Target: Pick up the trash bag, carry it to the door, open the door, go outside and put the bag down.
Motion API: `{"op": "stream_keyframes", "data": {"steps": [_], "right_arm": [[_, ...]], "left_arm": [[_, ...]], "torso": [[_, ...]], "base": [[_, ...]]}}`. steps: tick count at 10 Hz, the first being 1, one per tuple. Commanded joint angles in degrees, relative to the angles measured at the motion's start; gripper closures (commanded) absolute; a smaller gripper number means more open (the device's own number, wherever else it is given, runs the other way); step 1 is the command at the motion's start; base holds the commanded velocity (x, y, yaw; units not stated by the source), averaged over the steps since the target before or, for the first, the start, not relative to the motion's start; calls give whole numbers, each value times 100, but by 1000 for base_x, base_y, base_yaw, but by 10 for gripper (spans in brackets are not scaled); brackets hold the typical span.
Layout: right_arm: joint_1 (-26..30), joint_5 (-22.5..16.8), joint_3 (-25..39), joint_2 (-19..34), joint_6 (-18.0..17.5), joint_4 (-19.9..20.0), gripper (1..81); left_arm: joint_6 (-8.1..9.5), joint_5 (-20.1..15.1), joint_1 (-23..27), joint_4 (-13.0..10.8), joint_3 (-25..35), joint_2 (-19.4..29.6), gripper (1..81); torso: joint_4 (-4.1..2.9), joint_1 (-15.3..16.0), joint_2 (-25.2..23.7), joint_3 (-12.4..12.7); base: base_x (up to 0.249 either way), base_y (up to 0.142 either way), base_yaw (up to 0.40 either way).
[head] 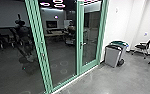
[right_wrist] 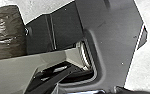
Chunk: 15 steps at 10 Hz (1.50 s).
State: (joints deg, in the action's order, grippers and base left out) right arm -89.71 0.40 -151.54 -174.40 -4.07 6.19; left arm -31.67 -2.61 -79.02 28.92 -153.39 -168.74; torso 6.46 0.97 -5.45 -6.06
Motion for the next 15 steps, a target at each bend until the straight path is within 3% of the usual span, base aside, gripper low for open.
{"op": "stream_keyframes", "data": {"steps": [1,5,15], "right_arm": [[203,-330,29,-19,29,-39,10],[195,-365,56,-27,20,-276,10],[168,-321,29,-36,20,-259,10]], "left_arm": [[-41,-268,339,-9,11,33,811],[-50,384,102,-18,46,16,811],[-50,419,66,-26,20,-64,811]], "torso": [[0,0,0,0],[0,0,0,0],[0,0,0,0]], "base": [[149,-81,0],[149,-79,0],[149,-78,0]]}}
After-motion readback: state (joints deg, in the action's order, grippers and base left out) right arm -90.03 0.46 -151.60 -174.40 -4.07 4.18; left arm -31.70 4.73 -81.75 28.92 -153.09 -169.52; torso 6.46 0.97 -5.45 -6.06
